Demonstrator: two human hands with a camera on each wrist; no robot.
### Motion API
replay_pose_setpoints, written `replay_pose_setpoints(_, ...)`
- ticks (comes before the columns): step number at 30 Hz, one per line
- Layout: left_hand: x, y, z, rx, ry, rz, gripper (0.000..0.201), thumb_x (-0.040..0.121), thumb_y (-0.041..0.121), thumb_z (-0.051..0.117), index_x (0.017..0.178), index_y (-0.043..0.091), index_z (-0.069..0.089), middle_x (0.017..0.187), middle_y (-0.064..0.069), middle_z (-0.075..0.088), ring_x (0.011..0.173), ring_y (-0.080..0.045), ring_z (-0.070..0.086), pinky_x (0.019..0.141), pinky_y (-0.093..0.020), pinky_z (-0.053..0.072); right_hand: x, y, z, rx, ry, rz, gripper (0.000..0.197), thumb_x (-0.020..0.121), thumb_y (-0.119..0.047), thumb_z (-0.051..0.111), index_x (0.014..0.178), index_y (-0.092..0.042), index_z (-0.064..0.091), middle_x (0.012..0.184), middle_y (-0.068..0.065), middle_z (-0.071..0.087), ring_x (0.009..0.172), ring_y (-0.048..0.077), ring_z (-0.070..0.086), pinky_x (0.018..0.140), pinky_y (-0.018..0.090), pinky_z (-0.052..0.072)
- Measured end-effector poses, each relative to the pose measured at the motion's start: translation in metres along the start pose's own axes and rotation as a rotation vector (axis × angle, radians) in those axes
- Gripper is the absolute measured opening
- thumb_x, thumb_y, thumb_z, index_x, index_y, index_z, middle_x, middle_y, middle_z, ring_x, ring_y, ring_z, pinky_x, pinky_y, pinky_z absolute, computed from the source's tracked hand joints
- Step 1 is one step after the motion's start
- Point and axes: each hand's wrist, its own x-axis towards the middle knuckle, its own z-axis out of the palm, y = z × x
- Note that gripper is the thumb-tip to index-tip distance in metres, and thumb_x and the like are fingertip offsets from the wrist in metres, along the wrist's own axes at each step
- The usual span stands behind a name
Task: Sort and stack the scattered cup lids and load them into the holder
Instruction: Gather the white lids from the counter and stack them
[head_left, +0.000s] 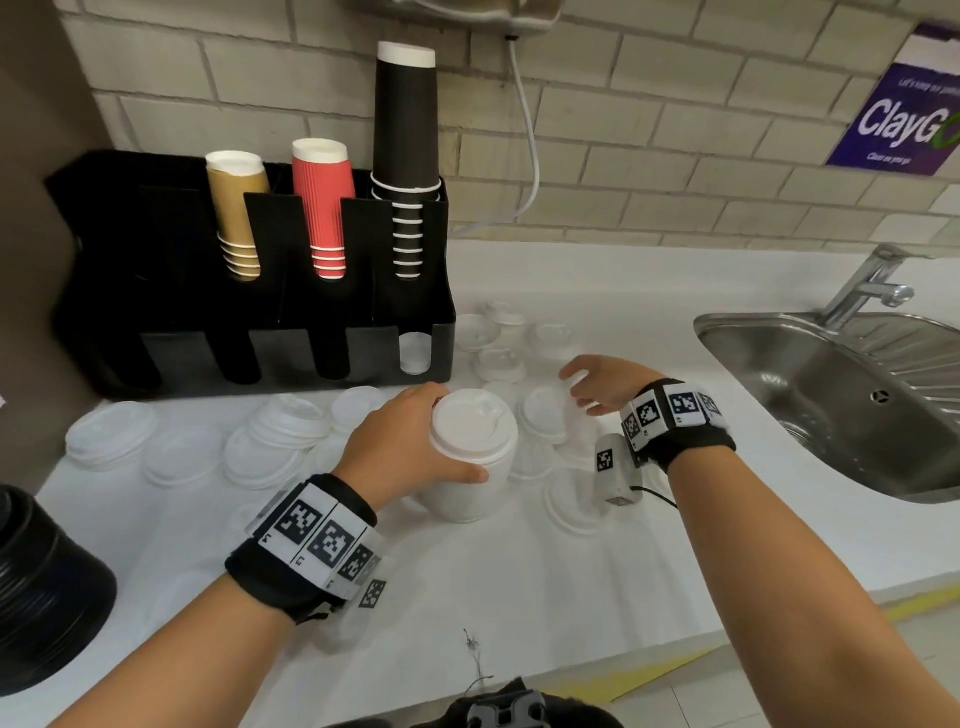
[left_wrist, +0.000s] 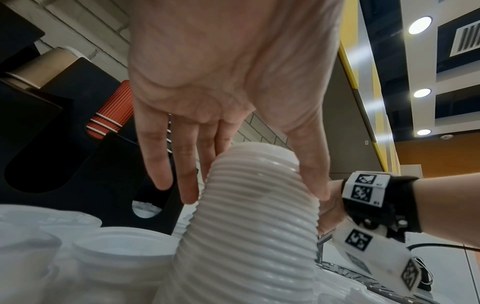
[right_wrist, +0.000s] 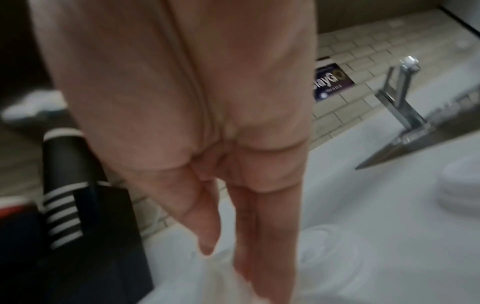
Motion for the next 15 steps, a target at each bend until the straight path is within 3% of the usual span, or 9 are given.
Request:
replay_pose_setpoints(4, 0.006, -0.001, -0.003, 0.032, -0.026, -0.006, 0.08, 0.046, 0.056, 0.088, 0.113, 0.033, 0.051, 0.112, 0.018, 0.055, 0.103, -0.01, 0.053, 0.086, -0.033, 0.047, 0.026, -0.004, -0.01, -0.081, 0.186, 0.008, 0.043, 0.096, 0.007, 0.035, 0.135, -0.003, 0.049, 0.136, 0.021, 0.047, 0.113, 0.034, 0.054, 0.101, 0.043, 0.046)
replay_pose_setpoints(7, 0.009, -0.002, -0.005, 0.04, -0.058, -0.009, 0.081, 0.042, 0.059, 0.087, 0.108, 0.032, 0.048, 0.107, 0.02, 0.053, 0.098, -0.007, 0.053, 0.082, -0.031, 0.047, 0.046, -0.021, -0.014, -0.275, 0.319, 0.037, 0.039, 0.098, -0.003, 0.036, 0.136, 0.0, 0.048, 0.141, 0.018, 0.047, 0.128, 0.033, 0.047, 0.106, 0.037, 0.039)
replay_pose_setpoints(12, 0.014, 0.001, -0.01, 0.113, -0.108, 0.003, 0.08, 0.043, 0.06, 0.088, 0.104, 0.03, 0.046, 0.104, 0.017, 0.053, 0.091, -0.005, 0.053, 0.077, -0.031, 0.05, 0.09, -0.037, -0.004, -0.568, 0.195, 0.059, 0.052, 0.096, -0.024, 0.048, 0.144, -0.008, 0.036, 0.145, 0.016, 0.041, 0.129, 0.034, 0.044, 0.105, 0.039, 0.039)
replay_pose_setpoints(15, 0.016, 0.002, -0.011, 0.13, -0.126, 0.004, 0.079, 0.045, 0.058, 0.089, 0.104, 0.029, 0.045, 0.105, 0.016, 0.053, 0.092, -0.008, 0.053, 0.077, -0.032, 0.05, 0.112, -0.034, -0.002, -0.743, 0.218, 0.064, 0.06, 0.092, -0.037, 0.051, 0.144, -0.01, 0.037, 0.149, 0.016, 0.031, 0.131, 0.037, 0.041, 0.103, 0.041, 0.037)
